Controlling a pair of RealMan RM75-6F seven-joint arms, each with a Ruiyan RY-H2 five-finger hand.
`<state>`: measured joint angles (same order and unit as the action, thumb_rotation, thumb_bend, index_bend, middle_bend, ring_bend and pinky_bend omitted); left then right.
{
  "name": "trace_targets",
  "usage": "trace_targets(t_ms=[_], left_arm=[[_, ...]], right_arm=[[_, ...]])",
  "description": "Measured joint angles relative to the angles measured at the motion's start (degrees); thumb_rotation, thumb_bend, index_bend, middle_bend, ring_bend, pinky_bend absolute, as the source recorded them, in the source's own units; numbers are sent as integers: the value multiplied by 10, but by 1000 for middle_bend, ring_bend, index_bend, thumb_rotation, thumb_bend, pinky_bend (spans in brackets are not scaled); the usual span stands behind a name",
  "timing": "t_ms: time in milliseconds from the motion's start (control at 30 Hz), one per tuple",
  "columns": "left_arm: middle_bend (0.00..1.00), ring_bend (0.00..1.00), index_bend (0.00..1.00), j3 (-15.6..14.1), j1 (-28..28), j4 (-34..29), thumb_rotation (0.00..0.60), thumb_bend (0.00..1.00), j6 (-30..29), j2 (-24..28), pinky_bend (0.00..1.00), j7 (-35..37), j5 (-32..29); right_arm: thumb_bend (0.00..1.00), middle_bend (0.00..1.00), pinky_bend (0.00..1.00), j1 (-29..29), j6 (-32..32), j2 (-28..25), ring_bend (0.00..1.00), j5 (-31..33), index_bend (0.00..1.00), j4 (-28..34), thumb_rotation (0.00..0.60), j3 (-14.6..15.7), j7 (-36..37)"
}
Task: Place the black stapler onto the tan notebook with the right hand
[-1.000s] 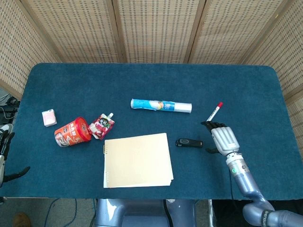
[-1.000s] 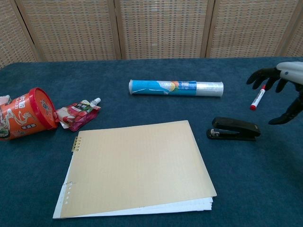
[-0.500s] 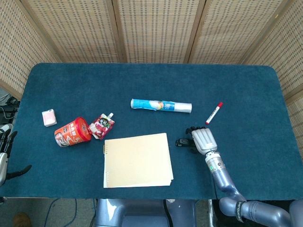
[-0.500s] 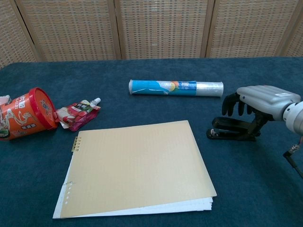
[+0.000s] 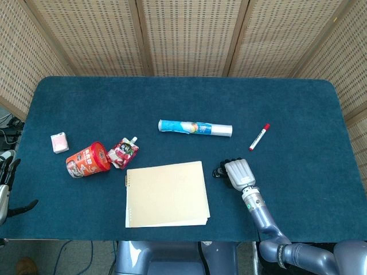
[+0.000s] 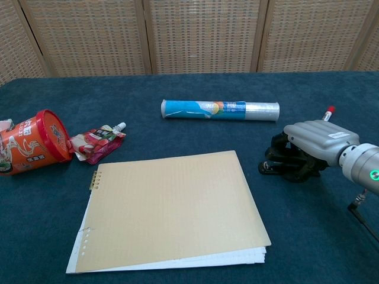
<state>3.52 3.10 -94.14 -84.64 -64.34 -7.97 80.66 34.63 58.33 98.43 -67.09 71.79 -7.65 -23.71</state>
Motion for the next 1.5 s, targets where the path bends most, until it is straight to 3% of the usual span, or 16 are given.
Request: trace_targets(t_ms=[167, 467, 667, 900, 1200, 1500], left_arm=[[0, 0, 0, -1, 0, -1, 600, 0, -2, 0, 0, -1, 2], [0, 0, 0, -1, 1, -3, 600, 0, 0, 4, 0, 5, 0], [0, 0, 0, 0, 1, -4, 600, 0, 2, 7, 0, 13, -2], [0, 0, 0, 1, 3, -3, 600, 0, 10, 10, 0, 20, -8], [0, 0, 0, 3, 7, 2, 600, 0, 23, 16, 0, 39, -18], [0, 0, 0, 1, 10, 6, 600, 0, 34, 18, 0, 45, -22]], right_arm=[[605, 655, 604, 0, 9, 1, 621, -12, 613, -4, 600, 3, -6], [616, 658, 611, 7, 43, -38, 626, -50, 615, 73, 600, -10, -21], [620, 658, 611, 31, 34, -77, 626, -40, 615, 160, 600, -37, -78], [620, 658, 612, 87, -1, -90, 626, 24, 615, 224, 600, -66, -200], [620, 661, 611, 185, -22, -23, 626, 135, 616, 236, 600, -76, -348], [620, 662, 611, 240, -29, 64, 628, 171, 616, 170, 600, -46, -385]])
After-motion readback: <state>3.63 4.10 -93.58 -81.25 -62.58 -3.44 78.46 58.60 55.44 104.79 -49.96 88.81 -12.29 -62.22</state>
